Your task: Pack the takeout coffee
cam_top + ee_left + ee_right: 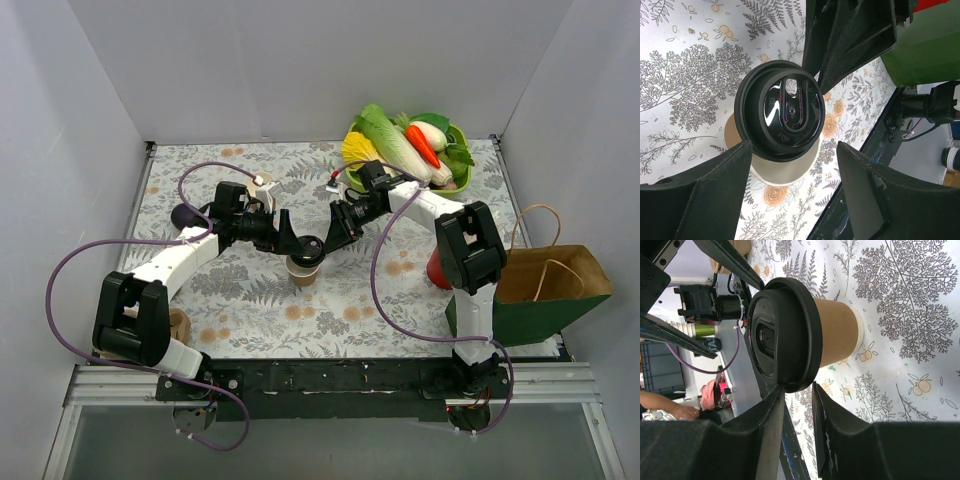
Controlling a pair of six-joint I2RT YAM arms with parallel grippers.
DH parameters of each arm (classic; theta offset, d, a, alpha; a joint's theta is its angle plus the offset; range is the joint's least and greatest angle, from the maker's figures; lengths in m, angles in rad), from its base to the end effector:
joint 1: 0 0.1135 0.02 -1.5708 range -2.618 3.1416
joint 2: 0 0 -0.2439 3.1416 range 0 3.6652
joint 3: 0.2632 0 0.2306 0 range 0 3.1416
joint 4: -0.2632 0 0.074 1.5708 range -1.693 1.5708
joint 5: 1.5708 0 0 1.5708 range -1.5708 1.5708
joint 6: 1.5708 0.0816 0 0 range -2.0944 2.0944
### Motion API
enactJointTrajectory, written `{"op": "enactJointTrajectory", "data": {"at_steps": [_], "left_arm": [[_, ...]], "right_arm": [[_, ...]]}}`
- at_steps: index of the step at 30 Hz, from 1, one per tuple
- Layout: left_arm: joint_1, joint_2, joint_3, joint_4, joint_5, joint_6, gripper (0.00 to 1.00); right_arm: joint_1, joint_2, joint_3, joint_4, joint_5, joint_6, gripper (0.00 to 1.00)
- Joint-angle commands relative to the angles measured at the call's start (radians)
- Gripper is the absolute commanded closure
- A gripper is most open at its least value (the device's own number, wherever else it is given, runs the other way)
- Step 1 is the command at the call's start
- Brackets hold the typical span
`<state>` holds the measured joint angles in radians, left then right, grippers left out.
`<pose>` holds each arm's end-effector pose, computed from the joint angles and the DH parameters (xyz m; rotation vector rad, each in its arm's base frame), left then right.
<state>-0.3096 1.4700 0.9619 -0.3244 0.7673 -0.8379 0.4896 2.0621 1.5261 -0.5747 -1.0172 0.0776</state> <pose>0.2766 -0.1480 0.2021 -0.2835 2.5849 -1.4105 0.3284 0.2536 0.1617 -0.8563 2.4532 1.5479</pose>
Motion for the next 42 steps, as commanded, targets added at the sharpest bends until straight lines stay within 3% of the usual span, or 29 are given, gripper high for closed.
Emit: {"op": "enactJointTrajectory", "data": {"at_steps": [1,42], "left_arm": [[0.001,-0.039,0.006,-0.021,0.021,0.008,0.33],[0.001,-0.103,-0.032,-0.044,0.047,0.002,0.37]], "right_arm": [[0.012,-0.020,0.040,-0.017,0.025,-0.024,0.64],[0.112,-0.069,0.058,-0.074,0.210,-0.147,0.65]]}}
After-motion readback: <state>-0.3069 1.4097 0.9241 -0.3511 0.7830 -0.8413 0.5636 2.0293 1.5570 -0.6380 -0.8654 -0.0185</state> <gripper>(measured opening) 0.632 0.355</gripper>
